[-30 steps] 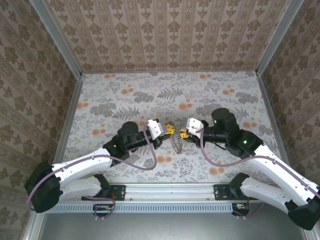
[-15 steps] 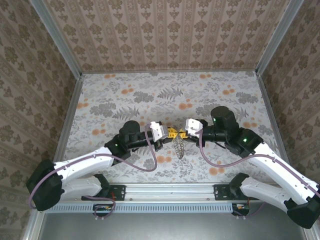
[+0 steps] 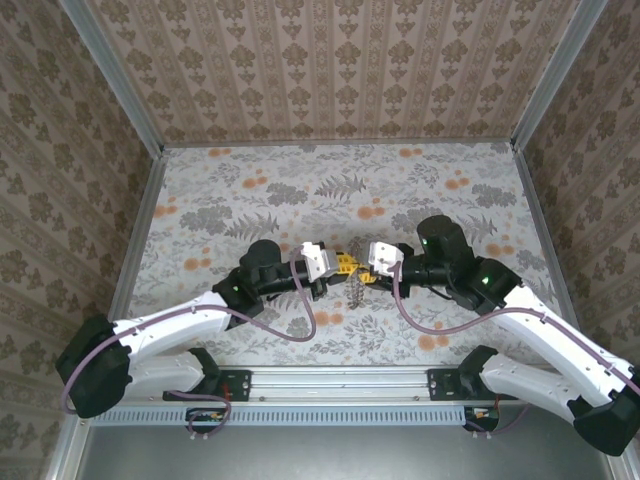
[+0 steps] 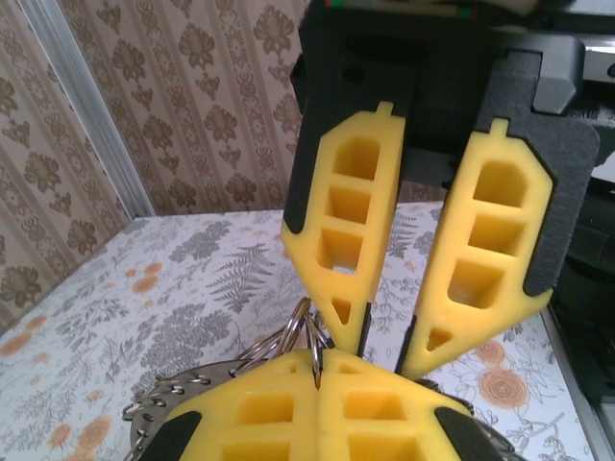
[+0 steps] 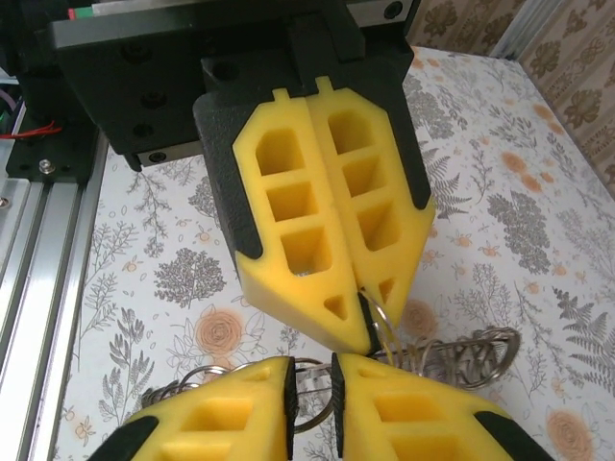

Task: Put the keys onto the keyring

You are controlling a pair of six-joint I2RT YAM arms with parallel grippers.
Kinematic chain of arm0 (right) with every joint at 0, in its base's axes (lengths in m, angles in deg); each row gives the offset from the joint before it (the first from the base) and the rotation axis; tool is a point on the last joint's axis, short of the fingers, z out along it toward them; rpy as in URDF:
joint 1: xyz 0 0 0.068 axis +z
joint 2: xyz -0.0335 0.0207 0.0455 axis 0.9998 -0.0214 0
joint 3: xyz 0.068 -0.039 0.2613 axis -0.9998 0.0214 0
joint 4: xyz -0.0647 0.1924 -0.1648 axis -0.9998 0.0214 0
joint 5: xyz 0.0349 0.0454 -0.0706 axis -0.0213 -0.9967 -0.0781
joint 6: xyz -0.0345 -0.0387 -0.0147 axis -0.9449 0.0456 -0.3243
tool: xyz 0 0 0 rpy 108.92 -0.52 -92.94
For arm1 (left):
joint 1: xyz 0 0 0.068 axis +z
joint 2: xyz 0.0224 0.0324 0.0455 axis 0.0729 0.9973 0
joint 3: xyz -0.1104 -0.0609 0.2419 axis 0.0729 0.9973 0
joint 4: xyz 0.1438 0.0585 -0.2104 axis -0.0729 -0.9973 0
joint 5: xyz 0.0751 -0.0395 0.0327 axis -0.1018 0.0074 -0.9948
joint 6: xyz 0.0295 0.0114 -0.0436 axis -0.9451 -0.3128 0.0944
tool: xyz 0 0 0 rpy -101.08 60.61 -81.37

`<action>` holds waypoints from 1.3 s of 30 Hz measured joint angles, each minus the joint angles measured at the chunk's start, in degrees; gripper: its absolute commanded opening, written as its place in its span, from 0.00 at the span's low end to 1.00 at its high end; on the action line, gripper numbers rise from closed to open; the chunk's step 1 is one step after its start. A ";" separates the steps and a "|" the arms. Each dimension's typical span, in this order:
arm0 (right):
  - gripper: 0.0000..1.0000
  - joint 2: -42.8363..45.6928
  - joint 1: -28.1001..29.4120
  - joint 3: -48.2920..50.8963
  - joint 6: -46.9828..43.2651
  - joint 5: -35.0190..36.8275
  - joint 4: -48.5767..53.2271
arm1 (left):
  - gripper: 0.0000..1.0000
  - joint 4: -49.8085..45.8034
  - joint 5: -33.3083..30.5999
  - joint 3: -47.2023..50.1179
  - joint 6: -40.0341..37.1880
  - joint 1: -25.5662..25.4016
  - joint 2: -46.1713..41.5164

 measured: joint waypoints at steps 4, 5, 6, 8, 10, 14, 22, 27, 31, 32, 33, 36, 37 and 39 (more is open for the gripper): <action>0.23 1.33 -0.35 0.96 0.39 -0.04 -0.04 | 0.00 2.47 1.14 0.26 -0.02 -0.04 0.00; 0.23 1.62 -0.68 1.05 0.48 -0.20 -0.04 | 0.00 2.95 1.46 0.31 0.00 -0.04 0.00; 0.23 1.97 -1.07 1.11 0.52 -0.46 -0.07 | 0.00 3.32 1.73 0.31 0.00 -0.04 0.02; 0.24 2.93 -1.88 1.38 0.68 -1.18 -0.09 | 0.00 3.85 2.23 0.31 0.00 -0.04 0.02; 0.25 4.68 -2.93 2.01 1.01 -1.77 -0.13 | 0.00 4.61 2.69 0.31 0.00 -0.04 0.02; 0.26 7.87 -4.66 2.60 1.97 -2.97 -0.31 | 0.00 5.03 3.43 0.31 0.00 -0.04 0.02; 0.24 8.02 -5.05 2.58 2.19 -5.31 -0.55 | 0.00 5.57 5.27 0.31 0.00 -0.09 1.33; 0.15 6.51 -5.07 2.54 2.10 -6.23 -1.42 | 0.00 5.77 5.92 0.31 0.00 -0.09 2.36; 0.12 5.73 -5.20 2.36 1.95 -6.69 -1.55 | 0.00 5.70 6.38 0.31 0.00 -0.09 2.58; 0.12 5.62 -5.20 2.34 1.95 -6.82 -1.55 | 0.00 5.64 6.43 0.31 0.00 -0.09 2.62; 0.12 5.51 -5.20 2.34 1.95 -6.93 -1.55 | 0.00 5.62 6.64 0.31 0.00 -0.09 2.67; 0.15 5.40 -5.20 2.34 1.95 -6.93 -1.53 | 0.00 5.70 6.93 0.28 0.02 -0.09 3.02; 0.15 5.40 -5.20 2.34 1.95 -6.95 -1.55 | 0.00 5.81 7.06 0.28 0.02 -0.09 3.13; 0.16 5.40 -5.18 2.34 1.95 -7.15 -1.57 | 0.00 5.92 7.17 0.17 0.02 -0.09 3.28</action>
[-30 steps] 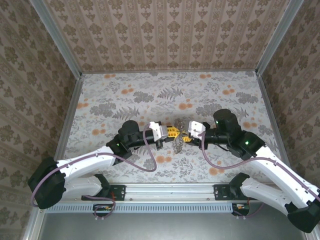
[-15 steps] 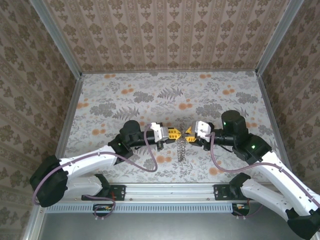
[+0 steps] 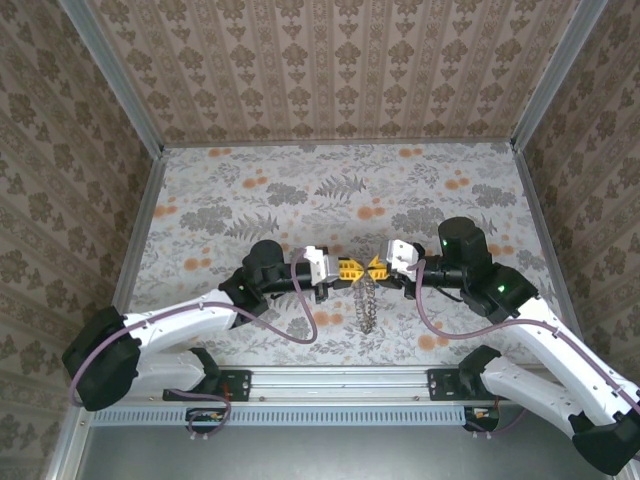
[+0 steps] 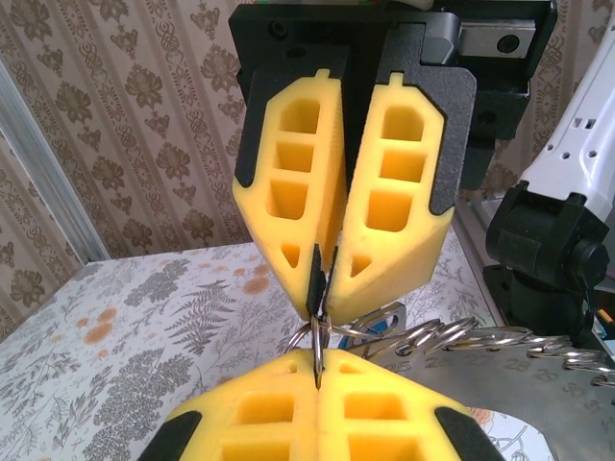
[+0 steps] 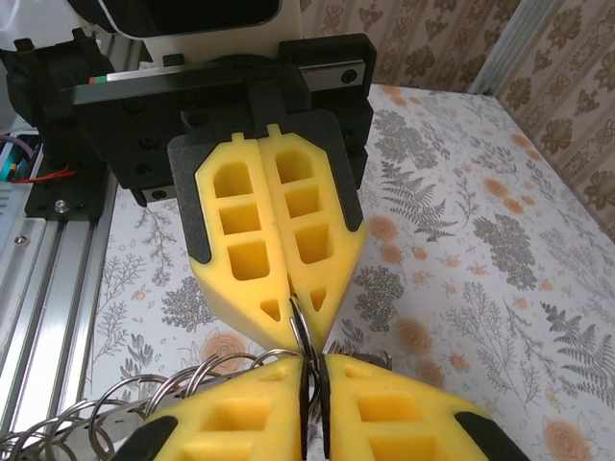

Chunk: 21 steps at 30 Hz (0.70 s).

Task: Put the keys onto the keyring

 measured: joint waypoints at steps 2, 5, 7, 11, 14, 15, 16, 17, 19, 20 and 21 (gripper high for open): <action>0.17 -0.02 0.00 0.00 -0.02 -0.17 0.02 | 0.00 0.02 0.09 -0.02 0.04 0.00 0.13; 0.18 -0.02 -0.02 0.02 -0.20 -0.20 0.02 | 0.00 0.07 0.11 -0.26 0.20 0.00 0.48; 0.18 0.00 -0.02 0.02 -0.33 -0.24 0.15 | 0.00 0.28 0.15 -0.28 0.28 0.00 0.72; 0.18 0.02 0.00 0.28 -0.94 -0.24 0.61 | 0.00 0.59 0.57 -0.31 0.57 -0.02 1.22; 0.18 0.07 0.00 0.39 -1.60 -0.37 1.33 | 0.00 0.83 1.44 -0.33 0.85 -0.07 1.66; 0.17 0.11 0.00 0.42 -1.79 -0.37 1.70 | 0.00 0.85 1.73 -0.37 0.90 -0.07 1.90; 0.17 0.11 -0.02 0.44 -1.97 -0.37 1.88 | 0.00 0.83 1.92 -0.42 1.03 -0.07 2.01; 0.17 0.11 0.00 0.48 -2.19 -0.37 1.97 | 0.00 0.83 2.14 -0.42 1.07 -0.07 2.10; 0.16 0.13 -0.02 0.48 -2.84 -0.33 2.40 | 0.00 0.83 2.45 -0.42 1.25 -0.07 2.27; 0.17 0.13 0.00 0.48 -3.15 -0.33 2.73 | 0.00 0.79 2.51 -0.42 1.27 -0.11 2.32; 0.17 0.13 0.00 0.48 -3.48 -0.31 3.06 | 0.00 0.70 2.67 -0.42 1.27 -0.13 2.38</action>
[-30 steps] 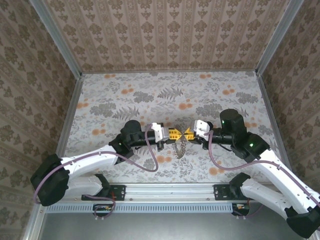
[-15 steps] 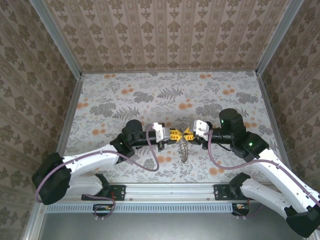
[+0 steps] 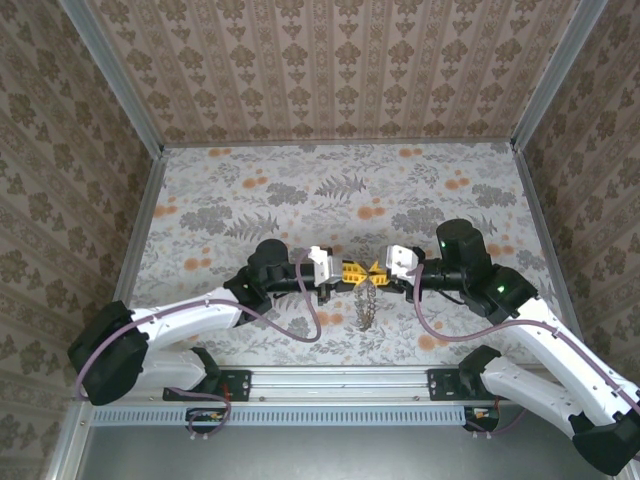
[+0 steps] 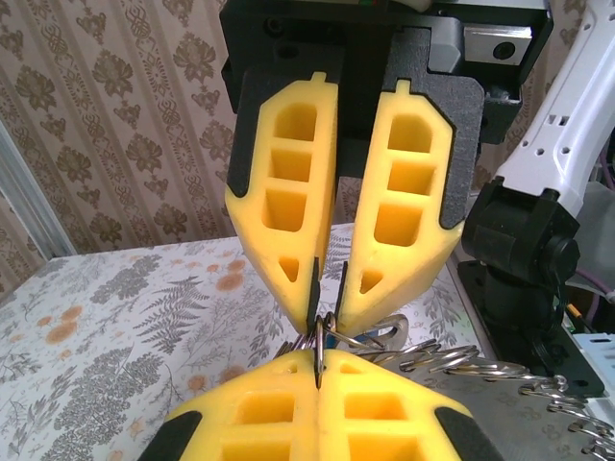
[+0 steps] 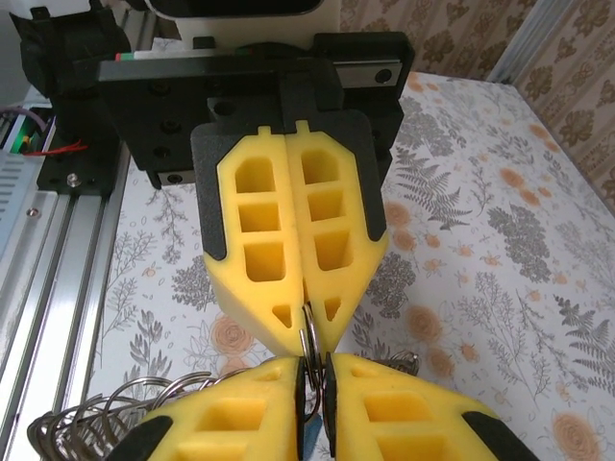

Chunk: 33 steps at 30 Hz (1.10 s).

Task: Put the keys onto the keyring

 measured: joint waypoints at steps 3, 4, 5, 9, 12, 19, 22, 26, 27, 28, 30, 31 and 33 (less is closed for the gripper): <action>0.19 0.00 0.00 0.00 -1.18 0.39 1.27 | 0.00 -0.13 0.20 -0.02 0.00 0.00 0.31; 0.18 0.00 0.00 0.00 -1.73 0.55 1.75 | 0.00 -0.42 0.28 -0.09 0.00 0.00 0.35; 0.17 0.02 0.00 -0.02 -2.58 0.61 2.19 | 0.00 -0.59 0.31 -0.11 0.00 -0.17 0.37; 0.15 0.44 0.00 -0.02 -5.42 0.63 3.61 | 0.00 -0.90 1.03 -0.13 0.00 -0.33 0.50; 0.15 1.03 0.00 0.00 -7.23 0.55 4.04 | 0.00 -0.90 1.64 -0.26 0.00 -0.42 0.68; 0.20 1.90 -0.04 0.70 -8.57 0.20 3.54 | 0.00 -1.01 2.78 -1.36 0.00 -0.57 1.46; 0.20 1.33 -0.13 0.70 -8.37 0.31 3.32 | 0.00 -1.01 2.80 -1.53 0.00 -0.57 1.97; 0.11 0.17 -0.26 0.70 -7.89 0.55 3.21 | 0.00 -1.05 2.78 -1.70 0.00 -0.52 2.60; 0.09 -0.02 -0.28 0.70 -7.61 0.61 3.17 | 0.00 -1.09 2.75 -1.70 0.00 -0.50 2.71; 0.07 -0.02 -0.35 0.70 -7.39 0.74 3.17 | 0.00 -1.11 2.78 -1.70 0.00 -0.37 2.89; 0.02 -0.02 -0.48 0.70 -7.13 1.07 3.26 | 0.00 -1.09 2.78 -1.70 0.02 -0.24 3.10; 0.00 -0.02 -0.50 0.70 -6.99 1.18 3.30 | 0.00 -1.07 2.73 -1.70 0.02 -0.20 3.15; 0.00 -0.02 -0.48 0.70 -7.04 1.53 3.34 | 0.02 -1.05 2.51 -1.70 0.20 -0.20 3.21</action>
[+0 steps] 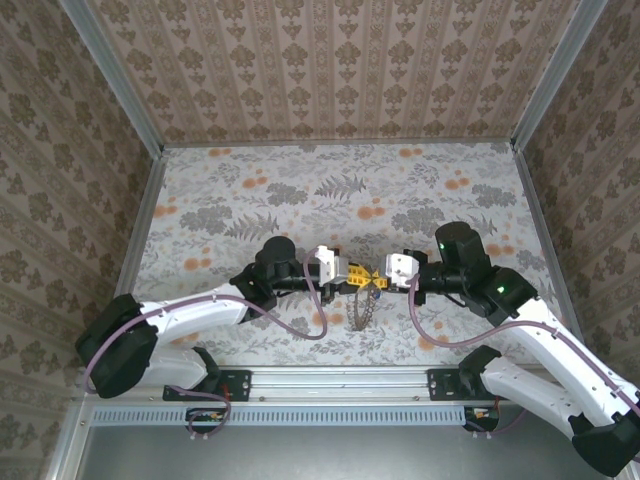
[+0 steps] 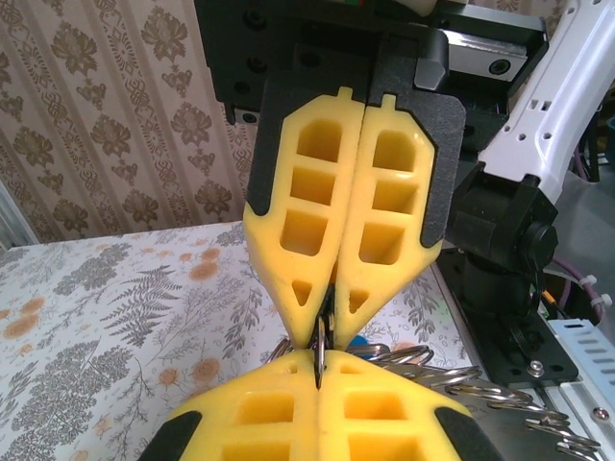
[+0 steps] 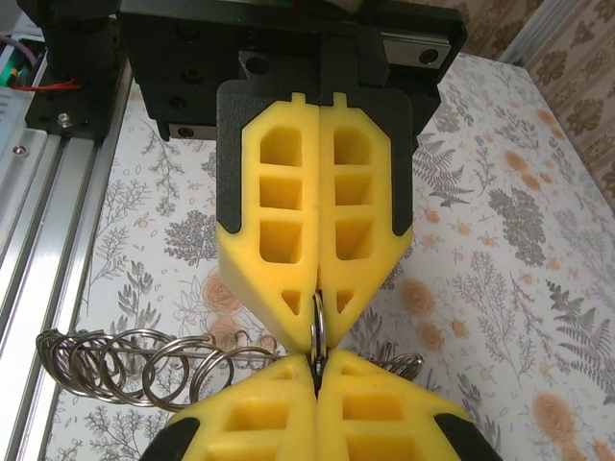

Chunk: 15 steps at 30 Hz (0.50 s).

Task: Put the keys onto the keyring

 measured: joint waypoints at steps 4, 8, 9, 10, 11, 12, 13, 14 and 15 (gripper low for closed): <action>0.00 -0.17 0.00 0.00 0.04 0.76 0.26 | 0.20 -2.49 -1.11 -0.46 0.00 -0.07 -0.26; 0.00 -1.97 0.22 -0.09 0.20 2.34 3.34 | 0.21 -8.59 -2.23 -2.62 -1.90 -0.11 -2.38; 0.00 -2.54 0.24 -0.20 0.22 2.80 4.39 | 0.21 -10.62 -2.80 -3.61 -2.51 -0.11 -3.17; 0.00 -3.15 0.24 -0.39 0.28 3.41 5.40 | 0.22 -12.33 -3.26 -4.61 -3.06 -0.11 -3.67; 0.00 -3.54 0.24 -0.61 0.48 3.67 5.97 | 0.22 -13.84 -3.72 -5.66 -3.52 -0.11 -3.96; 0.00 -3.87 0.22 -0.83 0.70 4.11 6.34 | 0.22 -14.95 -4.04 -6.45 -3.96 -0.11 -4.07; 0.00 -4.00 0.24 -1.05 0.94 4.44 6.73 | 0.22 -16.24 -4.26 -7.17 -4.37 -0.11 -4.11; 0.00 -4.02 0.26 -1.25 1.16 4.63 6.95 | 0.23 -17.33 -4.55 -7.63 -4.59 -0.11 -4.11; 0.00 -4.02 0.28 -1.42 1.42 4.72 6.95 | 0.23 -18.36 -4.74 -7.91 -4.83 -0.11 -4.04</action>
